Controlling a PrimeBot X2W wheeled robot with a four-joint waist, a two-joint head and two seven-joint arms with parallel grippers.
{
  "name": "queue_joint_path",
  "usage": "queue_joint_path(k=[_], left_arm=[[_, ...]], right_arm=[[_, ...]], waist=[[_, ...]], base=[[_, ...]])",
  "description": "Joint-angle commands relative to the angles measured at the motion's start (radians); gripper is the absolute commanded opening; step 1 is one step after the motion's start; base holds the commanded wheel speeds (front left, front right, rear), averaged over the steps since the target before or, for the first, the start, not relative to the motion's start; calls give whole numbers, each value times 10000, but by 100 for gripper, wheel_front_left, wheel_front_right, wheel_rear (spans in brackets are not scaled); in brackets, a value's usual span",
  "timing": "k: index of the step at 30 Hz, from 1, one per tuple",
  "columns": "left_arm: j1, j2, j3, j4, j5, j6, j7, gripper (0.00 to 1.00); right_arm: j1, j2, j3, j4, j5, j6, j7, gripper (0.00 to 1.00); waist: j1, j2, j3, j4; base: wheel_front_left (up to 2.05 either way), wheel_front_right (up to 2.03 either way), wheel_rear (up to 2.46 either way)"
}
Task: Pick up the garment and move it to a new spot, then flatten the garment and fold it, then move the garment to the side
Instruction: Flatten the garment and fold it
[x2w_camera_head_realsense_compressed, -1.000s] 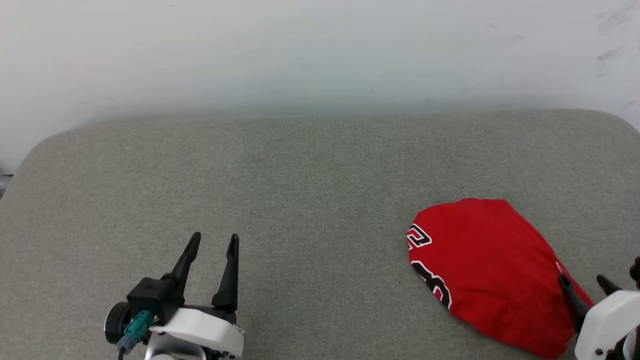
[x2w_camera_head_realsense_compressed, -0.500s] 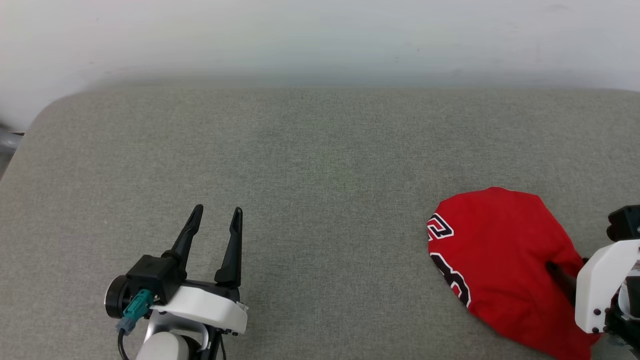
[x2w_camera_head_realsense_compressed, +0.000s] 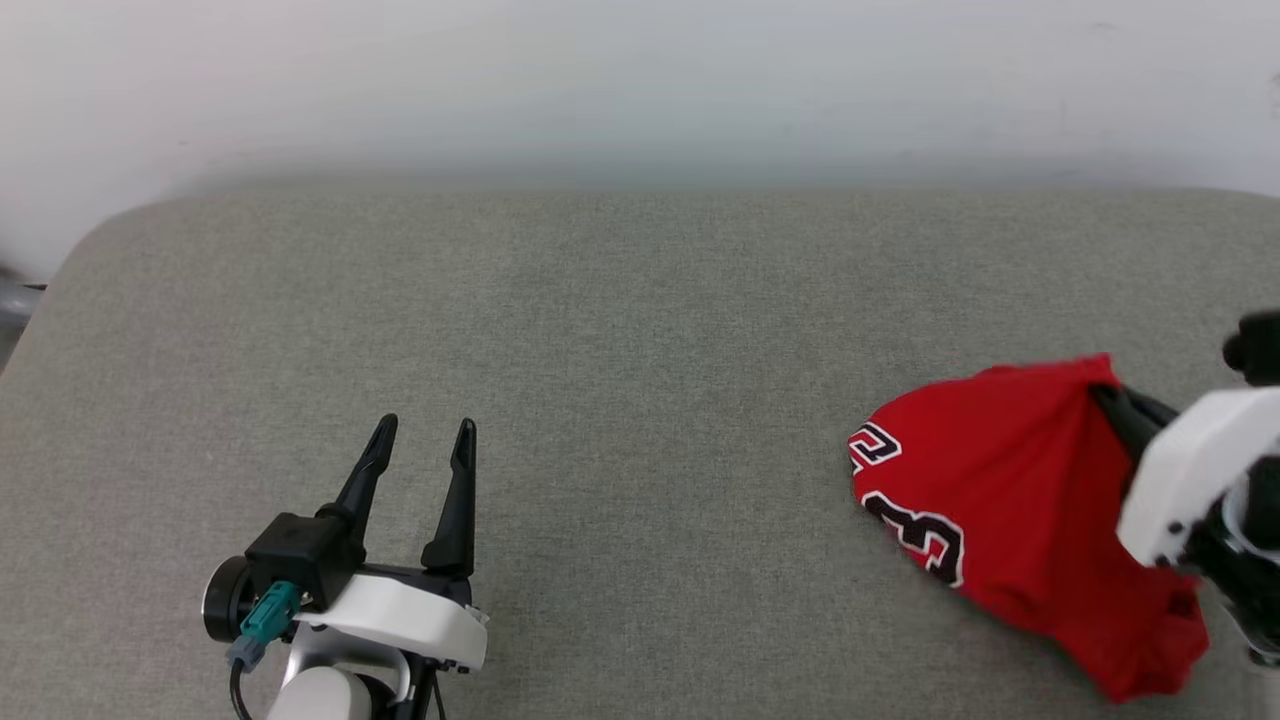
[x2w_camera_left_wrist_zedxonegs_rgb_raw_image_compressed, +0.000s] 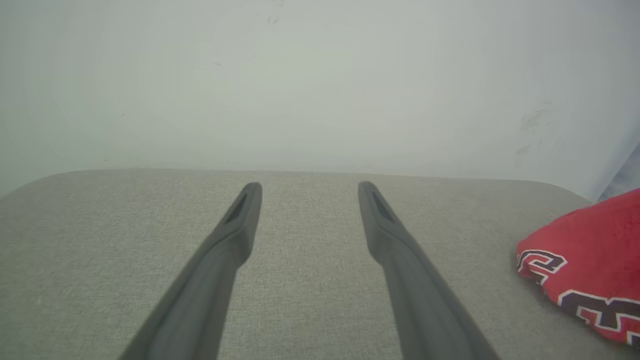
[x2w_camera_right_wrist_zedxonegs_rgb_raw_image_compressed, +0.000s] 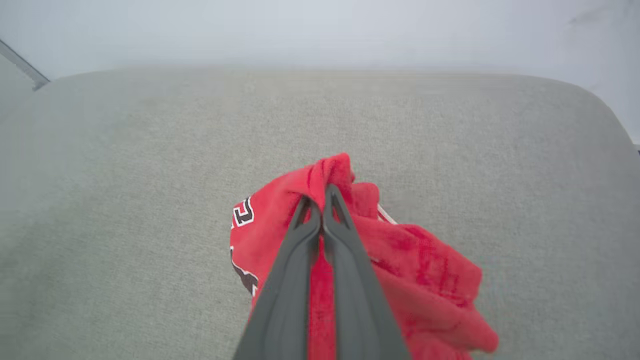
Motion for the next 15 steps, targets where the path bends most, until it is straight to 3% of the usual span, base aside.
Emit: queue_joint_path(k=[1, 7, 15], left_arm=[[58, 47, 7, 19, 48, -21, -24, 100], [77, 54, -121, 126, 63, -23, -24, 100], [168, 97, -371, 206, -21, -23, -24, 100]], right_arm=[[-380, 355, 117, -135, -105, -3, -312, 0], [-1237, 1611, 1259, 51, -10, -3, -1398, 0], [-1241, 2070, 4458, 936, 895, -5, -2497, 0]], waist=[[-1, 0, -69, -46], [-1, 0, -296, 1], [-1, 0, -402, 305]], base=[[0, 0, 0], [0, 0, 0], [0, 0, 0]])
